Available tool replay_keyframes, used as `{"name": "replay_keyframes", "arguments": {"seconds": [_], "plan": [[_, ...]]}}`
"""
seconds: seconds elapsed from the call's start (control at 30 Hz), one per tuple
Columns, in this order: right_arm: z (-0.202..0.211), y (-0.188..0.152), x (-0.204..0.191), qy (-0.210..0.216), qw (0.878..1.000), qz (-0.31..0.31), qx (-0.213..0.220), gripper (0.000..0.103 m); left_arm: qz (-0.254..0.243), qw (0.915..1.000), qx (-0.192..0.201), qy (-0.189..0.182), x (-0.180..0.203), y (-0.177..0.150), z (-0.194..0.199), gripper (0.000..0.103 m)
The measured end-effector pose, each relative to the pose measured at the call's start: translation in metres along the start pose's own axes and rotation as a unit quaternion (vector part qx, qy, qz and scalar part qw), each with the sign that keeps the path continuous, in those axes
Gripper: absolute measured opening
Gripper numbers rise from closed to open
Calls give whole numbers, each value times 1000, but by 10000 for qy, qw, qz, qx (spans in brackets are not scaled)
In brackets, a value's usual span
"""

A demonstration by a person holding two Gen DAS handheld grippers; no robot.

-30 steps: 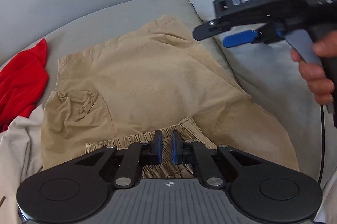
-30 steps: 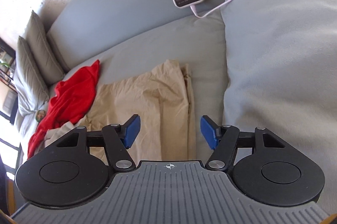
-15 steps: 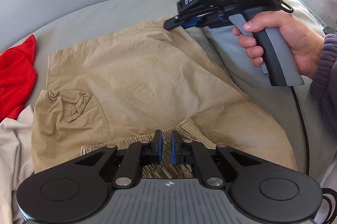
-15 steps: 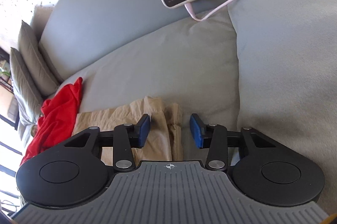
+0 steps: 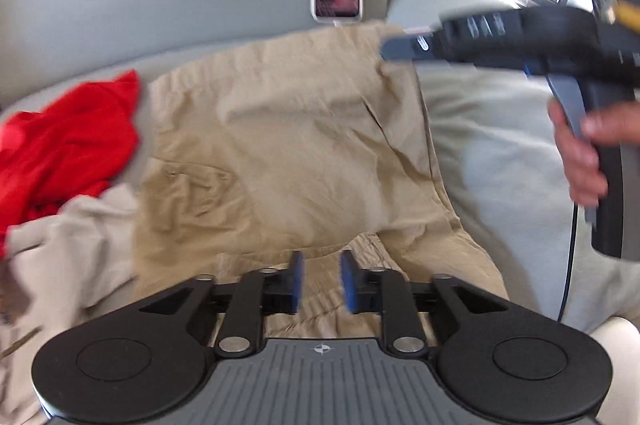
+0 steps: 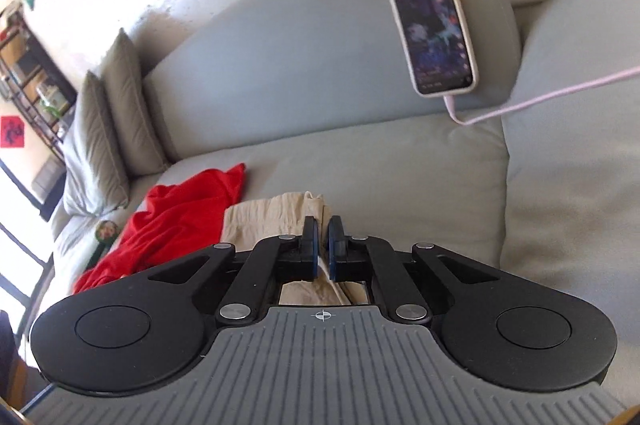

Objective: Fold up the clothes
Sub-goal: 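Lift the held edge with both grippers and fold it over the bundle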

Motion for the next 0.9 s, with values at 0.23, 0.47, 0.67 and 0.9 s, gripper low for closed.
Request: {"name": "replay_keyframes", "arguments": {"seconds": [0.23, 0.47, 0.67, 0.9], "plan": [[76, -51, -71, -686, 9881, 1364, 178, 4, -162, 9980, 319, 515, -18, -54, 88, 61], [135, -120, -115, -884, 9758, 1984, 265, 4, 120, 9986, 334, 398, -36, -101, 120, 61], [149, -208, -128, -1069, 9614, 2533, -125, 4, 360, 9985, 400, -60, -44, -125, 124, 61], [118, -266, -108, -1565, 9404, 2874, -924, 4, 145, 9957, 577, 715, -35, -106, 100, 55]]}}
Point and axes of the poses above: each gripper's, at about its wrist camera, not at the fingertips, and z roughly against the way its jaws point, x to its right, y to its top, the point moved 9 cm from there along -z, roughly the way its jaws point, and after that the axes turned 11 degrees about -x, right-handed, at the moved point
